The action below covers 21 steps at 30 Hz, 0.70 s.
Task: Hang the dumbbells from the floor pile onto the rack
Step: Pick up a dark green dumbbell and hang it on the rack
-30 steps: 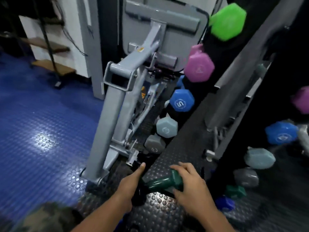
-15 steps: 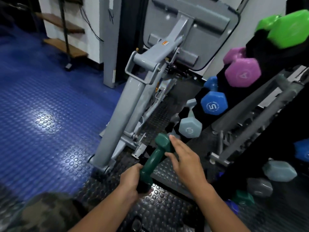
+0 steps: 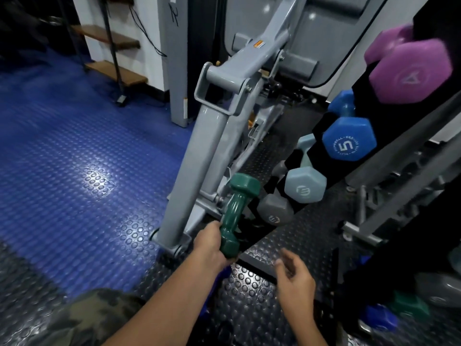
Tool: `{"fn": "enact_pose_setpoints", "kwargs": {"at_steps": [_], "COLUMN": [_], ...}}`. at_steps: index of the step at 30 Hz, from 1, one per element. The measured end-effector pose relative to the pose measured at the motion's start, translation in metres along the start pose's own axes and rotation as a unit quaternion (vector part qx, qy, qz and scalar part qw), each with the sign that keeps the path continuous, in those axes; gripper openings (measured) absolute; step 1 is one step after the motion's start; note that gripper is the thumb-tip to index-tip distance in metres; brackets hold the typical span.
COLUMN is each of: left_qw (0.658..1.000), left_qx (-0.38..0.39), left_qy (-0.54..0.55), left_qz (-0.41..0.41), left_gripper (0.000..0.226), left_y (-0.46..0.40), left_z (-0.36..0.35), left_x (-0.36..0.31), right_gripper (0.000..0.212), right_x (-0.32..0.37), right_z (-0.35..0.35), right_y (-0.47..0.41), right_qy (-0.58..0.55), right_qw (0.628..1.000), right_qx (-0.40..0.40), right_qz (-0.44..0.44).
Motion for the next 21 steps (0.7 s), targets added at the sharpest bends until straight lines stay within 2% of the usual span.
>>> {"fn": "enact_pose_setpoints", "kwargs": {"at_steps": [2, 7, 13, 16, 18, 19, 21], "left_qw": [1.0, 1.0, 0.998, 0.992, 0.987, 0.986, 0.984], "left_qx": [-0.008, -0.024, -0.062, -0.107, -0.131, -0.137, -0.141], "left_qy": [-0.005, 0.014, 0.022, 0.03, 0.027, 0.017, -0.016], "left_qz": [0.003, 0.003, -0.024, -0.067, -0.093, -0.097, -0.11], "left_gripper": [0.033, 0.048, 0.049, 0.056, 0.076, 0.084, 0.085], "left_y": [-0.006, -0.041, -0.105, -0.136, -0.132, -0.112, -0.053], "left_z": [-0.018, -0.055, -0.092, -0.105, -0.111, -0.111, -0.106], "left_x": [0.003, 0.005, 0.006, 0.011, 0.013, 0.012, 0.007], "right_gripper": [0.027, 0.051, 0.071, 0.07, 0.064, 0.059, 0.052], "right_x": [-0.002, -0.002, -0.023, -0.033, -0.023, -0.019, -0.014], "right_z": [-0.005, -0.019, -0.042, -0.055, -0.055, -0.054, -0.052], "right_y": [-0.019, -0.056, -0.097, -0.109, -0.11, -0.11, -0.111], "right_qy": [0.02, 0.05, 0.065, 0.049, 0.037, 0.031, 0.02], "right_qw": [1.0, 0.998, 0.997, 0.996, 0.996, 0.996, 0.997], "right_qx": [0.004, 0.039, 0.041, 0.068, 0.076, 0.078, 0.078], "right_qz": [-0.005, 0.001, -0.008, -0.021, -0.011, -0.004, 0.01]}}
Point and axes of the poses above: each hand's wrist, its own y-axis away from the middle knuckle, its own z-axis out of the back of the hand, x = y × z, the point moved 2 cm from there along -y, towards the middle knuckle, and after that the axes turned 9 degrees about -x, right-handed, at the moved point
